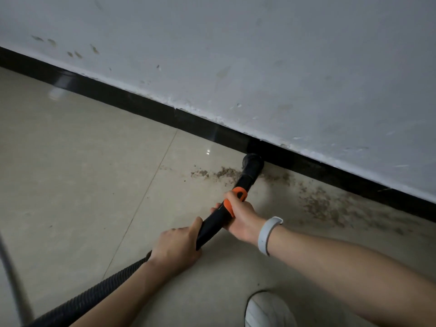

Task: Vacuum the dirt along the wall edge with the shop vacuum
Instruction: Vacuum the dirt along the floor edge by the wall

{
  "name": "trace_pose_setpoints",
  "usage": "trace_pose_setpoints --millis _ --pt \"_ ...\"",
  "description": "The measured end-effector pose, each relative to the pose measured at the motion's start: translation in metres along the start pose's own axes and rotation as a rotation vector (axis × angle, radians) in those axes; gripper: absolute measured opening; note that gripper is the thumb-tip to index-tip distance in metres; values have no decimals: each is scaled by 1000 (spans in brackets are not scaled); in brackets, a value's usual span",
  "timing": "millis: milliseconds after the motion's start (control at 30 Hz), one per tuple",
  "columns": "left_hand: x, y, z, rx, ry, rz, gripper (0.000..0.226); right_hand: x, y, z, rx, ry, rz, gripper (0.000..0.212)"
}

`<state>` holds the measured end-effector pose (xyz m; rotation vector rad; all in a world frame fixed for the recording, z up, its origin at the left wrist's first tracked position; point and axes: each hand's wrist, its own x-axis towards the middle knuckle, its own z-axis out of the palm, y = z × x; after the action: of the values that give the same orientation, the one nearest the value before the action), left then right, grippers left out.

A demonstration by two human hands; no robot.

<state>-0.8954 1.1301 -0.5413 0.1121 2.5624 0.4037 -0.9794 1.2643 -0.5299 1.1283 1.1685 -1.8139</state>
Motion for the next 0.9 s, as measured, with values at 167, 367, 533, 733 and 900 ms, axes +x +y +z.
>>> trace_pose_setpoints --millis 167,367,533,733,900 --pt "15 30 7 39 -43 105 29 -2 -9 -37 163 69 -29 12" --pt "24 29 1 47 -32 131 30 -1 -11 -36 216 87 -67 12" --pt "12 -8 -10 -19 17 27 28 4 -1 9 119 75 -57 9" --pt "-25 -61 -11 -195 135 -225 28 8 23 85 -147 -86 6 13" --pt "-44 -90 -19 -224 172 -300 33 0 42 118 -203 -152 30 18"
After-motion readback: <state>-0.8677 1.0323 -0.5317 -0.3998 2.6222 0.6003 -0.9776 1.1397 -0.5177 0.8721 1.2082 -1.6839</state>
